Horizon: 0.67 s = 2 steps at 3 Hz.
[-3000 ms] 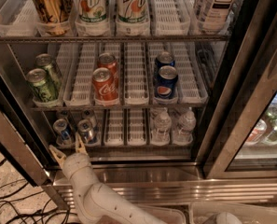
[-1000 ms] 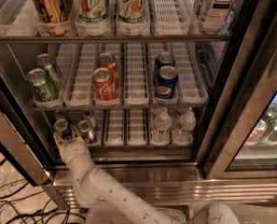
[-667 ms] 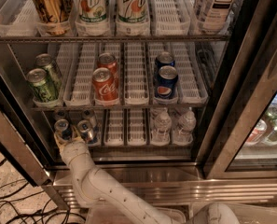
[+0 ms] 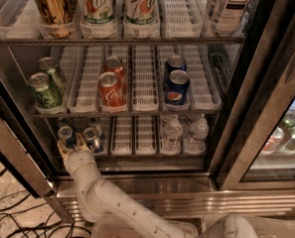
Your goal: Pick redbull can from bottom shelf of fridge
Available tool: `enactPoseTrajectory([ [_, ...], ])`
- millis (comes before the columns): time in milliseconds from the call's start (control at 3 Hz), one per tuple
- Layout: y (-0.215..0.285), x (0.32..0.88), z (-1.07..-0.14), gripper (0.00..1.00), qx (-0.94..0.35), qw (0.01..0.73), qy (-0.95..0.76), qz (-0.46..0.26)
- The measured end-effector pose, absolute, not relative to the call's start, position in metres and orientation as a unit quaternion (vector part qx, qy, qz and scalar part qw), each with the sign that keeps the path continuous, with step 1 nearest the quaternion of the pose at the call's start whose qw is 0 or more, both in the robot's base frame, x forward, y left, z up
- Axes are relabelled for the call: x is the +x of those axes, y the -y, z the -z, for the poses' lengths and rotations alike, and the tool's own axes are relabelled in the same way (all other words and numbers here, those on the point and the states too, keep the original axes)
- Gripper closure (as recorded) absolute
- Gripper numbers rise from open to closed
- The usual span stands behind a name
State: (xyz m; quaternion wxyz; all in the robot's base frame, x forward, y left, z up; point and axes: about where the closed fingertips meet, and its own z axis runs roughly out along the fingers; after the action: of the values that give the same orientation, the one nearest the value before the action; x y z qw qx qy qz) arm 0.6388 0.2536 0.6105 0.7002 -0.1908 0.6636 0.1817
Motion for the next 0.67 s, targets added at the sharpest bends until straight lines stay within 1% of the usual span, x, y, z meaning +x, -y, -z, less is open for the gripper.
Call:
enactPoseTrajectory([
  [667, -0.241, 0.622, -0.646, 1.0, -0.207, 0.722, -0.639, -0.164],
])
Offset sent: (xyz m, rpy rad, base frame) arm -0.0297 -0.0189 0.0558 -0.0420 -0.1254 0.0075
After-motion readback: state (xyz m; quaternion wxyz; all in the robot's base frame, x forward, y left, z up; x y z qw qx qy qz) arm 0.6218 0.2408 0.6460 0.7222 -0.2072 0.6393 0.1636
